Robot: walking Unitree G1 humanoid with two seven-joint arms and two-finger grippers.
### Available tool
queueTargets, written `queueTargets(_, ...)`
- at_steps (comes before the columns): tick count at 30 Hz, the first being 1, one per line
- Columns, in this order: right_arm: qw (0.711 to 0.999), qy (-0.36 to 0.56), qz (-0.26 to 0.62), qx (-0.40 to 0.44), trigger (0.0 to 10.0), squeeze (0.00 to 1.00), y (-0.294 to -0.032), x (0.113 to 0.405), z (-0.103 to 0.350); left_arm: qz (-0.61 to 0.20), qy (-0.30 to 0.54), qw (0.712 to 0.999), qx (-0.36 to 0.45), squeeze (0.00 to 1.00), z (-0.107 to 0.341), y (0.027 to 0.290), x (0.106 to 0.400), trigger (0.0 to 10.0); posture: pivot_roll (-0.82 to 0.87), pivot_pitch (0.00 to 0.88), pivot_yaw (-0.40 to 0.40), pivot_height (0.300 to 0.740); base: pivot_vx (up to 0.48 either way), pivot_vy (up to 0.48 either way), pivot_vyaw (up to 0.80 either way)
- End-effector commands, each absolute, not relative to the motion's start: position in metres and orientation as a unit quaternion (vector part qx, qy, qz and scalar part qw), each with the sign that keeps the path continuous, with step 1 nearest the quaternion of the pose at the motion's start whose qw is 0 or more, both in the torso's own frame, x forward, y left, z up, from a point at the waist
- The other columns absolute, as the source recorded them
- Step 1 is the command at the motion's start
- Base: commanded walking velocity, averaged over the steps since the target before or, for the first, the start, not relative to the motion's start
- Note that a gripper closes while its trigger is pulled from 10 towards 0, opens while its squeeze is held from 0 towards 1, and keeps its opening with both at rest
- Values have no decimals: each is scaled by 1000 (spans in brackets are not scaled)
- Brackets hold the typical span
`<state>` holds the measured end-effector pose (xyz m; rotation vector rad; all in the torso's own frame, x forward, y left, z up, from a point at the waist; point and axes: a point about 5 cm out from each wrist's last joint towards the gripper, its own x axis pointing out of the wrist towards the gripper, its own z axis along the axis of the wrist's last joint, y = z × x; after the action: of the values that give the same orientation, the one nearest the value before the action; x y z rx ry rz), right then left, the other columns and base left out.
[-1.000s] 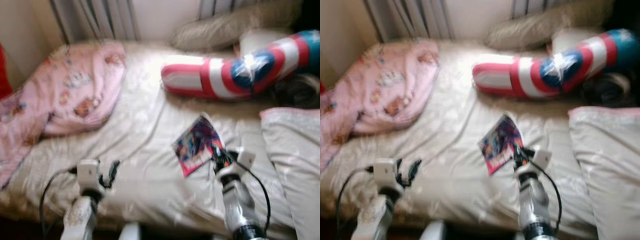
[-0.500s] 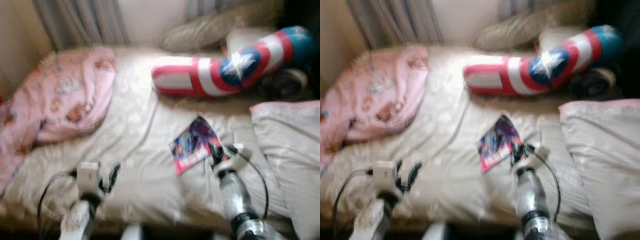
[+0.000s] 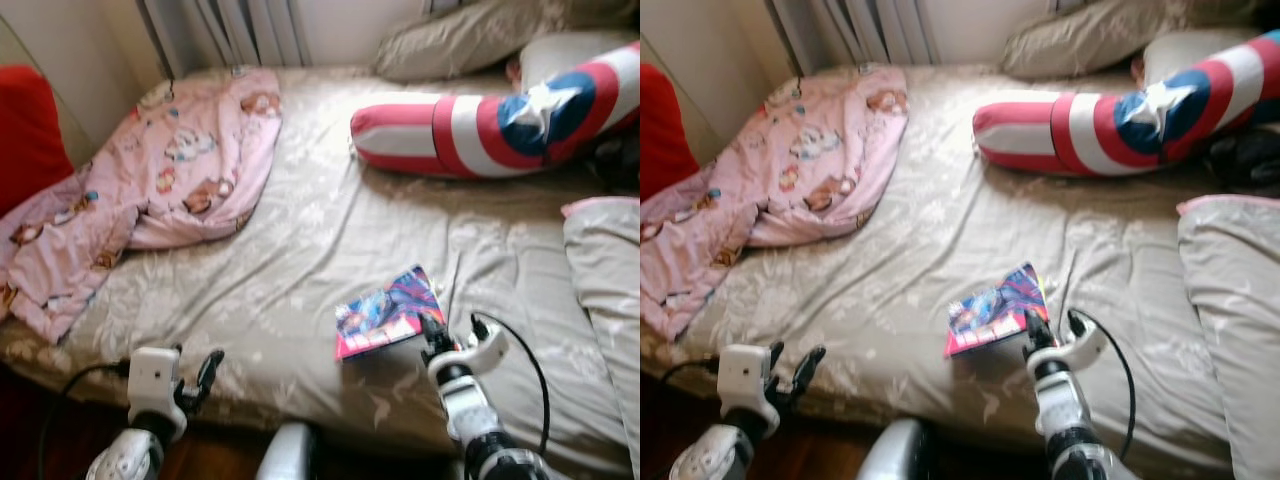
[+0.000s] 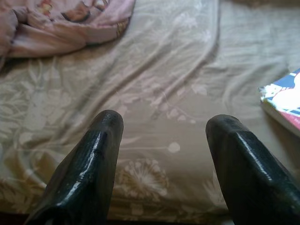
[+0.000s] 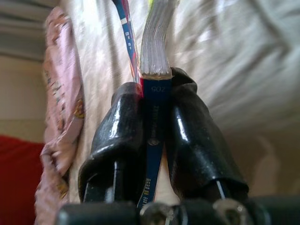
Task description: Clean up the room
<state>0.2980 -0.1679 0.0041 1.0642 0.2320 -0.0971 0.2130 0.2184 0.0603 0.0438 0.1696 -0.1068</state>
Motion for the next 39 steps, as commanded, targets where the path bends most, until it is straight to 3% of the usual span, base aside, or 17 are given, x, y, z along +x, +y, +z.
queueTargets(1, 848, 116, -85, 511, 10000, 0, -173, 290, -4, -63, 90, 994, 29, 0, 63, 219, 209, 10000, 316, 180, 138, 633, 0, 0, 0)
queueTargets(11, 820, 106, -186, 530, 10000, 0, -195, 277, -15, -65, 109, 991, 32, 0, 63, 218, 193, 10000, 332, 228, 146, 633, 0, 0, 0)
queueTargets(26, 817, 142, -220, 514, 10000, 0, -198, 267, -25, -64, 123, 990, 24, 0, 63, 213, 186, 10000, 331, 251, 137, 633, 0, 0, 0)
queueTargets(27, 817, 143, -220, 513, 10000, 59, -199, 267, -25, -64, 123, 990, 24, 0, 63, 213, 186, 10000, 331, 251, 137, 633, 0, 0, 0)
queueTargets(28, 817, 144, -221, 513, 10000, 373, -199, 267, -25, -64, 124, 990, 24, 0, 63, 213, 186, 10000, 329, 252, 137, 633, 0, 0, 0)
queueTargets(29, 817, 145, -222, 512, 10000, 451, -200, 266, -26, -64, 124, 990, 23, 0, 63, 212, 186, 10000, 329, 252, 137, 633, 0, 0, 0)
queueTargets(39, 815, 159, -239, 504, 10000, 439, -204, 261, -30, -65, 128, 989, 21, 0, 62, 210, 184, 10000, 322, 257, 136, 633, 0, 0, 0)
